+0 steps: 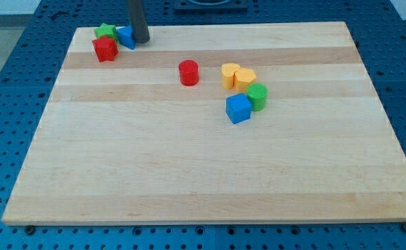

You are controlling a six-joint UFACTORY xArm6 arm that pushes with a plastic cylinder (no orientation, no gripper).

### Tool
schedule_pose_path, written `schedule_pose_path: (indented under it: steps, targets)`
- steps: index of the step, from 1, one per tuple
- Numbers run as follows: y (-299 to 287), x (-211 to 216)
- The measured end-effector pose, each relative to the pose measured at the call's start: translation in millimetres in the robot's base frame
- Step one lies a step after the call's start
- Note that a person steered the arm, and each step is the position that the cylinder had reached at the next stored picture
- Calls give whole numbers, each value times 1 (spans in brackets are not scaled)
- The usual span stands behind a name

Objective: Push red circle towards center

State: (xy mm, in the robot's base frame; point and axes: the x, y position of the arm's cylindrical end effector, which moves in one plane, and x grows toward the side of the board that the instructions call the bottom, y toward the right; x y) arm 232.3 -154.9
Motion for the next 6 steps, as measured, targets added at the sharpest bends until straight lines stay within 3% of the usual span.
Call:
schedule_pose_path:
  steps: [2, 5, 6]
  targets:
    - [6, 4]
    - [125, 42]
    - [124, 77]
